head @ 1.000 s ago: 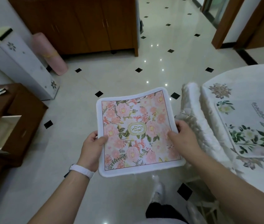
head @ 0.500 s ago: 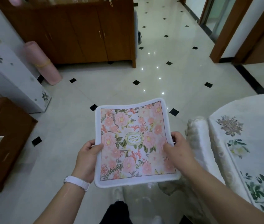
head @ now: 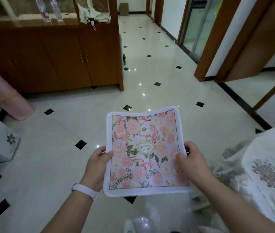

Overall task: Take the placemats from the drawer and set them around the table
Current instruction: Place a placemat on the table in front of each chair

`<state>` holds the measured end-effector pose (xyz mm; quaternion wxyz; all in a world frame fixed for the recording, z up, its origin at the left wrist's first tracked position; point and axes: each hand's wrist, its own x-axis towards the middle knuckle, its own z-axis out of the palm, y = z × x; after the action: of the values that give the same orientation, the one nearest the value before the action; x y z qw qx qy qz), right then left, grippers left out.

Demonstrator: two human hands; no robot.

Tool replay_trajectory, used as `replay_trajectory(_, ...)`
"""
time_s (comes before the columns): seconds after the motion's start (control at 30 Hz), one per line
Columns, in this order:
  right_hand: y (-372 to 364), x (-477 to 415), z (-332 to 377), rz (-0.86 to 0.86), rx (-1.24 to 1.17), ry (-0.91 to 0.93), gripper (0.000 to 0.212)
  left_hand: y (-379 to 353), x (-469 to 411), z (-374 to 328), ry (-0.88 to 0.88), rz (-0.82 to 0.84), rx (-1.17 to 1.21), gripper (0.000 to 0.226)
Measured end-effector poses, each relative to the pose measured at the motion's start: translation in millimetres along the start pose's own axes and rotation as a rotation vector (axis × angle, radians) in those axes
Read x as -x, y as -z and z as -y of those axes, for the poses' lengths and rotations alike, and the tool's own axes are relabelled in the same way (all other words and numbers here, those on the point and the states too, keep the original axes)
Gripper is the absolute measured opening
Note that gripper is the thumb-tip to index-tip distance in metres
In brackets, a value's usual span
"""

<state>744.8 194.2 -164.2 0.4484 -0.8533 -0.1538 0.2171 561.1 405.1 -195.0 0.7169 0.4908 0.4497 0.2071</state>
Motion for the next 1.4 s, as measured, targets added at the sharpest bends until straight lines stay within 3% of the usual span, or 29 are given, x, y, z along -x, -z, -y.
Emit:
replay_trajectory(0.23,-14,-58,26,-0.106,-0.030,-0.090,0.022,-16,-85,-39,0.006,0.106,-0.080,0.012)
replay_trajectory(0.57,4,-186,23,-0.196,-0.077,-0.180,0.023,-99,-204,-75,0.027,0.190,-0.196,0.010)
replay_trajectory(0.87,51,-338,30,-0.181,-0.148,-0.239,0.021,-217,-320,-125,0.050,0.210,-0.269,0.014)
replay_trajectory(1.13,118,-428,45,-0.265,-0.145,-0.220,0.020,-324,-388,-166,0.001,0.304,-0.276,0.011)
replay_trajectory(1.4,138,-503,36,-0.407,-0.149,-0.319,0.013,-416,-479,-173,0.045,0.405,-0.260,0.016)
